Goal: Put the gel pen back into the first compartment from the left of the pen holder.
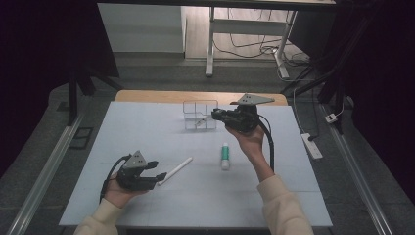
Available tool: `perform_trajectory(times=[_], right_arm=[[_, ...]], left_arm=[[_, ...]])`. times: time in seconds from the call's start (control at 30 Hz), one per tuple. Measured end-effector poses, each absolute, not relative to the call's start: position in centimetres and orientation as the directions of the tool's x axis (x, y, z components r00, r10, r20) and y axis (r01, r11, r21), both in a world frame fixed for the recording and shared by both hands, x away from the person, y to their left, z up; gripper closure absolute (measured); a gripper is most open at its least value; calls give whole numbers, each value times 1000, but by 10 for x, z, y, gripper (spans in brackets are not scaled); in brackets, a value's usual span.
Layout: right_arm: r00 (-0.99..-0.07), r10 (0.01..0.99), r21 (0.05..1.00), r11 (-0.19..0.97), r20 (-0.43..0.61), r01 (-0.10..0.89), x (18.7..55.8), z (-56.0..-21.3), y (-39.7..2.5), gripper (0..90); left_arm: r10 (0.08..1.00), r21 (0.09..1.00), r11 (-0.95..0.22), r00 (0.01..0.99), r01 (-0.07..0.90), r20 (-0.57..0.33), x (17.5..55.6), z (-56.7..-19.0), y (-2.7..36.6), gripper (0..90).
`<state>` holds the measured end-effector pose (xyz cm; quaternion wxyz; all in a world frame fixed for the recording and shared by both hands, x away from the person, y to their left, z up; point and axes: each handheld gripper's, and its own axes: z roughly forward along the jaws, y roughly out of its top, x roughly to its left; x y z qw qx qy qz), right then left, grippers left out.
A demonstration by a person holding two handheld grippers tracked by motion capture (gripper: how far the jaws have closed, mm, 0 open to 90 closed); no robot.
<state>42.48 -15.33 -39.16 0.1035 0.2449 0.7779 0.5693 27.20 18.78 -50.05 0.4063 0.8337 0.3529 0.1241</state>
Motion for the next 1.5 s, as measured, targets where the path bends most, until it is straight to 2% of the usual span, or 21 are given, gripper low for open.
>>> perform_trajectory(times=[0.53,0.93,1.2,1.33,1.4,1.5], right_arm=[[-849,509,940,199,143,278,441,-379,-144,787],[-810,560,928,185,171,324,476,-380,-124,787],[-786,602,904,247,140,350,496,-390,-109,787],[-779,607,897,243,156,369,500,-396,-106,783],[-775,607,891,237,176,388,502,-400,-104,748],[-775,603,890,232,186,394,503,-403,-102,585]], left_arm=[[692,765,-417,717,492,-83,273,-501,188,416],[690,759,-421,718,496,-86,274,-503,188,412],[688,757,-424,721,497,-88,274,-505,188,409],[687,757,-424,721,498,-89,274,-505,188,409],[691,760,-415,716,500,-94,274,-505,189,409],[694,761,-411,714,501,-96,274,-505,190,409]])
